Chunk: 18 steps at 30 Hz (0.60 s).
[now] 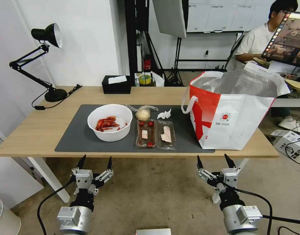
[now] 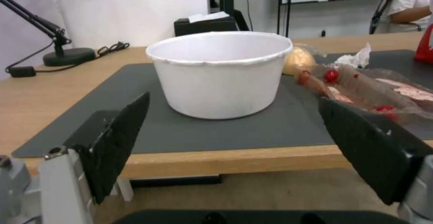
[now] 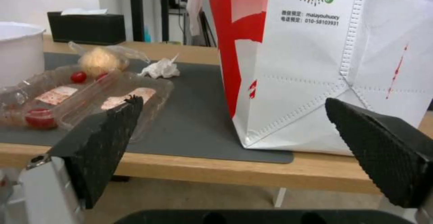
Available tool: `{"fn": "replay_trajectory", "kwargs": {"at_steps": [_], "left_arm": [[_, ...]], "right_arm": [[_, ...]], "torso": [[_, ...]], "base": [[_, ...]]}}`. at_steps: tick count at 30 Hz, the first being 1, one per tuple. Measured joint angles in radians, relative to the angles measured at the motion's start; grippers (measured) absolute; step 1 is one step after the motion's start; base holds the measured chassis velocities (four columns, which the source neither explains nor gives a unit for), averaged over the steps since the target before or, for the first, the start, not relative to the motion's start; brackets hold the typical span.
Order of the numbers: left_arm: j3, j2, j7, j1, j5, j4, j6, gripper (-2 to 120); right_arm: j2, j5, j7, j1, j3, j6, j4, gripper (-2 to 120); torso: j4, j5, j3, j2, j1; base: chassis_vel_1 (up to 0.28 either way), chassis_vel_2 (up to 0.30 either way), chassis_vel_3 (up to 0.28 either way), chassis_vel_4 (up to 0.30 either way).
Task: Pick up the trash from the table and place it into the takeout bag.
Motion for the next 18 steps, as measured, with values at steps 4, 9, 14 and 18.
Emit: {"fn": "replay_trajectory", "kwargs": {"at_steps": [4,9,14,18], "left_arm": [[0.000,0.000,0.000,0.000,0.000,0.000,0.000,100],[0.000,0.000,0.000,0.000,0.000,0.000,0.000,100],[0.000,0.000,0.000,0.000,0.000,0.000,0.000,100],[0.000,0.000,0.000,0.000,0.000,0.000,0.000,100]], "right_arm": [[0.000,0.000,0.000,0.000,0.000,0.000,0.000,100],[0.000,0.000,0.000,0.000,0.000,0.000,0.000,100],[0.000,0.000,0.000,0.000,0.000,0.000,0.000,100],[0.000,0.000,0.000,0.000,0.000,0.000,0.000,100]], "torso": [[0.0000,0.0000,0.000,0.000,0.000],[0.0000,0.0000,0.000,0.000,0.000],[0.0000,0.0000,0.000,0.000,0.000],[-0.0001,0.0000,0.000,0.000,0.000]], "base": [[0.000,0.000,0.000,0.000],[0.000,0.000,0.000,0.000],[0.000,0.000,0.000,0.000],[0.000,0.000,0.000,0.000]]}}
